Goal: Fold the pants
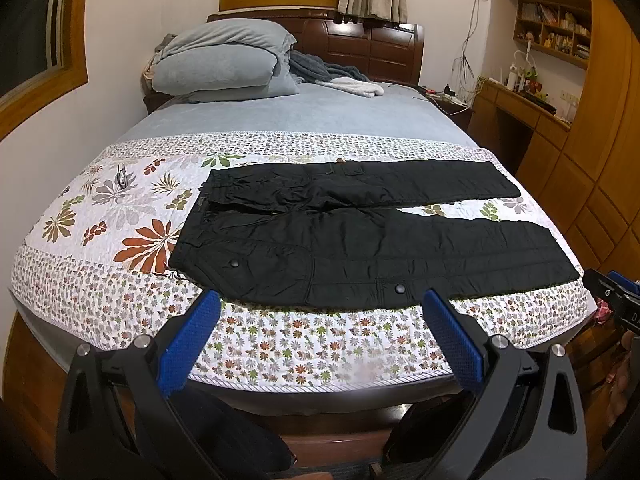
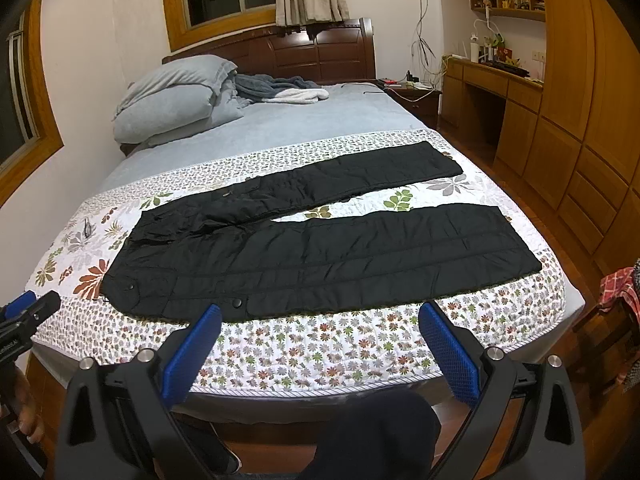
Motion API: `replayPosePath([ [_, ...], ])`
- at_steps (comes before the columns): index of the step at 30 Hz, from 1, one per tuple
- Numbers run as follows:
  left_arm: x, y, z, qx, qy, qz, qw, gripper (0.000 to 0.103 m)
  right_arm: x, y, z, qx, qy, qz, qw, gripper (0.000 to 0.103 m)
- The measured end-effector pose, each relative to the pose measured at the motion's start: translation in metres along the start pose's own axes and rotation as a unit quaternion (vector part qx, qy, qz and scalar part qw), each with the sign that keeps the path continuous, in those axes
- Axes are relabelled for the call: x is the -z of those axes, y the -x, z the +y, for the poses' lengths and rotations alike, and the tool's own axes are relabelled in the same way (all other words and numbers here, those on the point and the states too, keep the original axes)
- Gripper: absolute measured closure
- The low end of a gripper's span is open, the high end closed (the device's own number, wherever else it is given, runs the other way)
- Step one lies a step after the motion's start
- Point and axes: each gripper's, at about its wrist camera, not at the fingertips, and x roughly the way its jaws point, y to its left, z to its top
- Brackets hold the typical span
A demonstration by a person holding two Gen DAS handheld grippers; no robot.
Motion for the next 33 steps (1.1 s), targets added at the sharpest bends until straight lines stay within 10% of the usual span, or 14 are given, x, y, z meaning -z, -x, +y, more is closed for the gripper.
replayPosePath([
  [20, 0.001, -0.022, 0.007, 0.036, 0.001, 0.02, 0.9992, 0.003, -0.002, -0.015, -0.013, -0.026, -0.007, -0.005, 1.0, 0.003],
  [27, 0.001, -0.113, 0.119, 0.136, 0.136, 0.111, 0.9751, 0.003, 0.003, -0.106, -0.095, -0.159, -0.106, 0.087, 0.978, 0.003],
  [33, -0.001, -0.168, 0.216, 0.095, 0.207, 0.1, 0.9685, 0.002, 0.014, -0.172, -0.189, -0.16, -0.21, 0.119, 0.957, 0.003],
])
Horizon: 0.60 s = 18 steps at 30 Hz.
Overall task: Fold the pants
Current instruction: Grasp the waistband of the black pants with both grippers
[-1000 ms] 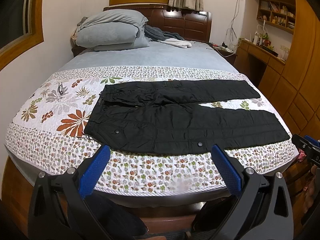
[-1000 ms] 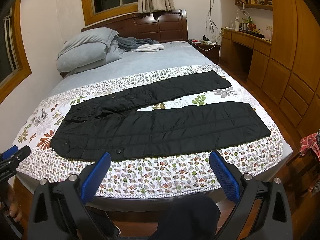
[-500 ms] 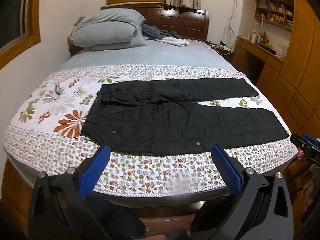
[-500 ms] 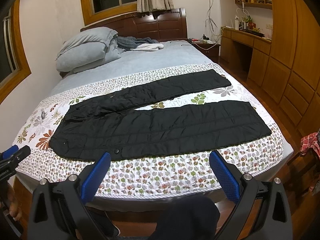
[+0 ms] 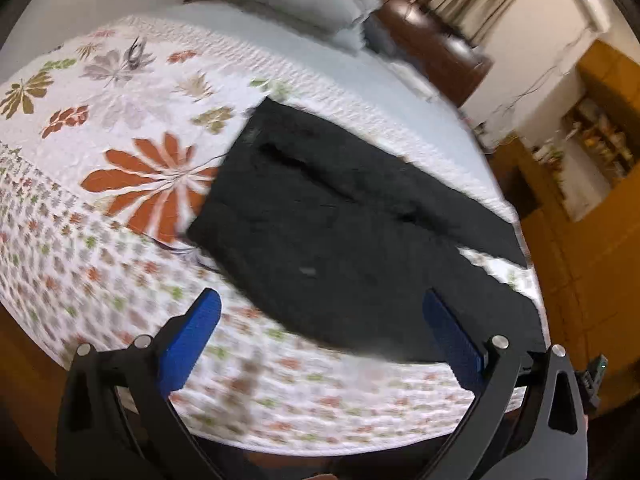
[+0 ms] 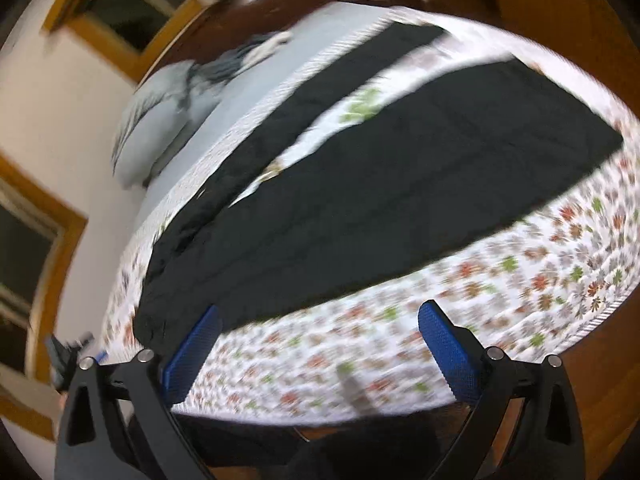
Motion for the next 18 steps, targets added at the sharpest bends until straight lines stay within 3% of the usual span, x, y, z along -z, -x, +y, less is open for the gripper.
replayPosePath([
  [3, -0.014, -0.037, 0.034, 0.023, 0.054, 0.052, 0.9969, 0.003, -0.014, -0.008, -0.046, -0.025, -0.06, -0.001, 0.998, 0.003],
  [8, -0.028, -0.08, 0.065, 0.076, 0.123, 0.069, 0.9871, 0.003, -0.035, -0.017, -0.1, -0.074, -0.127, -0.006, 0.989, 0.003],
  [12, -0.038, -0.108, 0.071, 0.071, 0.141, 0.072, 0.9847, 0.003, -0.049, -0.019, -0.128, -0.105, -0.159, -0.02, 0.981, 0.004],
  [16, -0.039, -0.109, 0.06, 0.06, 0.146, 0.059, 0.9858, 0.004, -0.063, -0.005, -0.16, -0.119, -0.187, -0.051, 0.974, 0.004],
  [17, -0.039, -0.109, 0.056, 0.06, 0.145, 0.057, 0.986, 0.006, -0.066, 0.001, -0.168, -0.125, -0.199, -0.063, 0.97, 0.004],
  [18, -0.037, -0.109, 0.054, 0.057, 0.144, 0.058, 0.9862, 0.014, -0.069, 0.004, -0.175, -0.13, -0.206, -0.07, 0.967, 0.003],
])
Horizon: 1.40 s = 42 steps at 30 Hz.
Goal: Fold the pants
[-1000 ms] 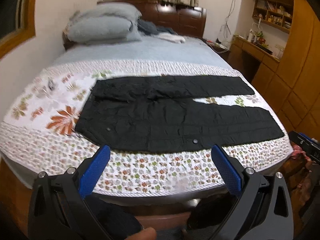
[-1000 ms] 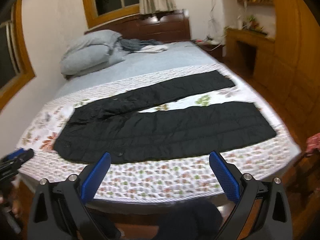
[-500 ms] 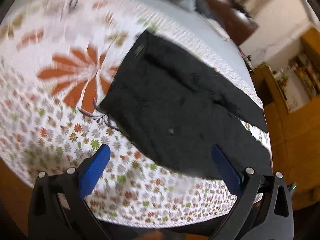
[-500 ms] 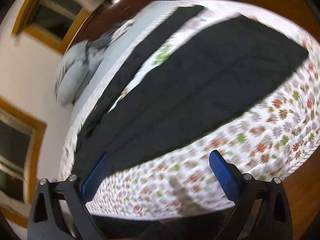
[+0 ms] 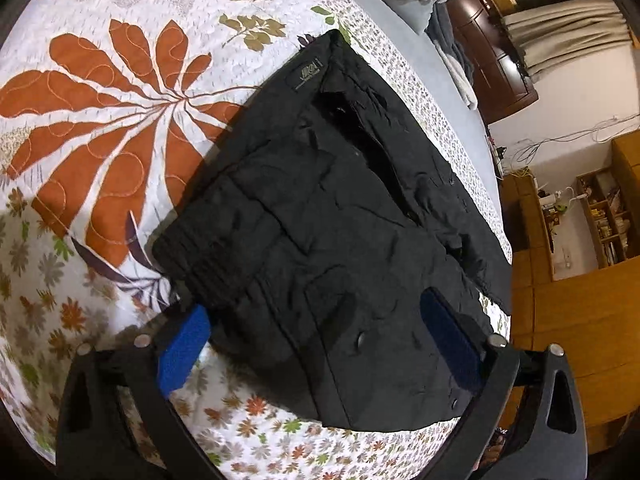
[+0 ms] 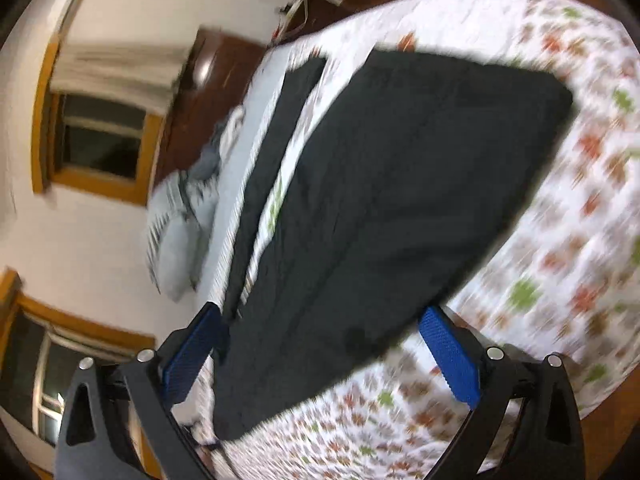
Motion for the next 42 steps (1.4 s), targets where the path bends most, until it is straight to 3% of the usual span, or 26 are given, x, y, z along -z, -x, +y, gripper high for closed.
replayPosePath([
  [4, 0.004, -0.002, 0.002, -0.058, -0.011, -0.008, 0.9982, 0.044, -0.024, 0.014, -0.02, -0.023, -0.031, -0.024, 0.999, 0.003],
  [7, 0.004, -0.001, 0.005, -0.058, -0.016, -0.01, 0.9982, 0.041, -0.035, 0.019, -0.03, -0.038, -0.047, -0.04, 0.997, 0.003],
  [10, 0.003, -0.001, 0.006, -0.033, -0.01, -0.015, 0.9993, 0.02, -0.044, 0.018, -0.037, -0.054, -0.066, -0.05, 0.995, 0.003],
  [12, 0.004, -0.007, -0.005, -0.057, -0.021, -0.018, 0.998, 0.018, -0.047, 0.012, -0.037, -0.055, -0.07, -0.051, 0.995, 0.003],
  [14, 0.008, -0.009, -0.011, -0.079, -0.026, -0.028, 0.9961, 0.023, -0.048, 0.009, -0.034, -0.053, -0.06, -0.059, 0.995, 0.003],
  [15, 0.009, -0.008, -0.011, -0.1, -0.022, -0.037, 0.9941, 0.039, -0.048, 0.008, -0.03, -0.045, -0.048, -0.063, 0.996, 0.011],
  [16, 0.01, -0.005, -0.008, -0.108, -0.015, -0.041, 0.9931, 0.055, -0.045, 0.007, -0.029, -0.037, -0.04, -0.06, 0.997, 0.032],
  [17, 0.011, -0.002, -0.003, -0.105, -0.002, -0.043, 0.9935, 0.062, -0.044, 0.004, -0.027, -0.029, -0.035, -0.052, 0.998, 0.048],
  [18, 0.011, 0.001, 0.002, -0.095, 0.009, -0.04, 0.9946, 0.078, -0.043, -0.001, -0.028, -0.019, -0.038, -0.04, 0.998, 0.074],
  [19, 0.01, 0.004, 0.007, -0.078, 0.022, -0.032, 0.9962, 0.086, -0.041, -0.003, -0.029, -0.014, -0.041, -0.034, 0.998, 0.093],
  [22, 0.008, 0.018, 0.004, -0.076, 0.032, -0.03, 0.9962, 0.092, -0.036, -0.005, -0.022, 0.006, -0.03, -0.034, 0.999, 0.096],
  [28, 0.004, 0.064, 0.016, -0.082, 0.042, -0.015, 0.9956, 0.093, -0.014, -0.001, 0.018, 0.013, 0.013, -0.01, 1.0, 0.097],
  [35, 0.009, 0.088, 0.079, -0.106, 0.079, -0.007, 0.9912, 0.088, 0.031, -0.022, 0.009, 0.052, 0.034, 0.055, 0.997, 0.097],
  [37, 0.008, 0.082, 0.085, -0.099, 0.076, -0.002, 0.9922, 0.078, 0.033, -0.032, -0.004, 0.09, 0.039, 0.067, 0.993, 0.092],
  [39, 0.008, 0.082, 0.081, -0.095, 0.053, 0.002, 0.994, 0.073, 0.03, -0.035, -0.007, 0.082, 0.025, 0.081, 0.993, 0.085],
  [41, 0.009, 0.092, 0.074, -0.102, 0.033, -0.001, 0.9942, 0.049, 0.024, -0.028, 0.002, 0.08, 0.029, 0.096, 0.992, 0.064],
  [42, 0.008, 0.105, 0.067, -0.122, 0.013, -0.016, 0.9923, 0.028, 0.02, -0.02, 0.01, 0.093, 0.042, 0.093, 0.99, 0.05],
])
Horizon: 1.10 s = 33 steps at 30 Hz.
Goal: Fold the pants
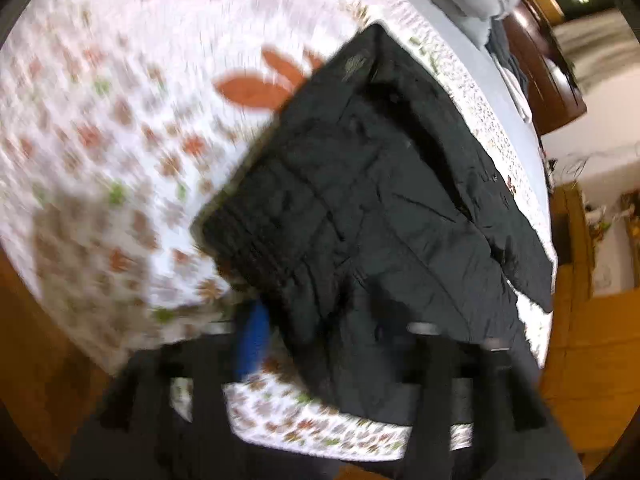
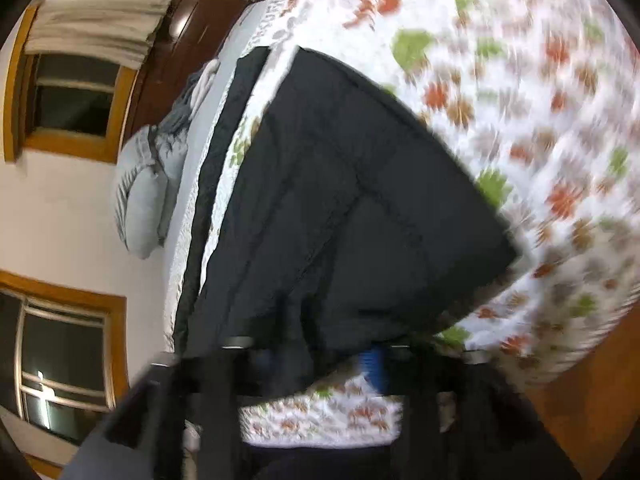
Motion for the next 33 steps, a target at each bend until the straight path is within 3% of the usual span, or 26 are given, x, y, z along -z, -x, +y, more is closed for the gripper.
replayPosePath([
  [1, -0.002, 0.01, -0.002, -0.016, -0.012, -0.017, 0.9997, 0.017, -0.004, 0.017, 0.006, 0.027, 0.016, -0.012, 0.999, 0.04],
  [2, -0.007, 0.028, -0.006, -0.04, -0.037, -0.048, 0.9974, 0.015, -0.009, 0.032, 0.008, 0.05, 0.025, -0.025, 0.998, 0.036],
  [5, -0.035, 0.048, -0.022, -0.045, -0.083, -0.074, 0.9927, 0.013, -0.031, 0.079, 0.023, 0.136, 0.049, -0.083, 0.986, 0.034],
  [6, -0.053, 0.049, -0.032, -0.039, -0.098, -0.078, 0.9914, 0.012, -0.043, 0.089, 0.038, 0.148, 0.067, -0.098, 0.982, 0.033],
  [9, -0.099, 0.034, -0.056, 0.0, -0.12, -0.071, 0.9903, 0.003, -0.069, 0.079, 0.077, 0.117, 0.089, -0.087, 0.985, 0.02],
  [12, -0.163, -0.021, -0.081, 0.048, -0.111, -0.014, 0.9925, 0.003, -0.101, 0.032, 0.125, 0.075, 0.11, -0.051, 0.99, 0.018],
  [19, -0.236, -0.12, -0.109, 0.035, -0.128, 0.045, 0.9901, 0.003, -0.17, -0.093, 0.192, 0.04, 0.127, 0.02, 0.991, 0.017],
  [26, -0.263, -0.17, -0.12, 0.031, -0.16, 0.089, 0.9825, 0.005, -0.238, -0.183, 0.248, 0.05, 0.187, 0.073, 0.978, 0.012],
  [33, -0.261, -0.181, -0.126, 0.013, -0.181, 0.08, 0.9801, 0.005, -0.31, -0.232, 0.26, 0.112, 0.239, 0.087, 0.961, 0.011],
])
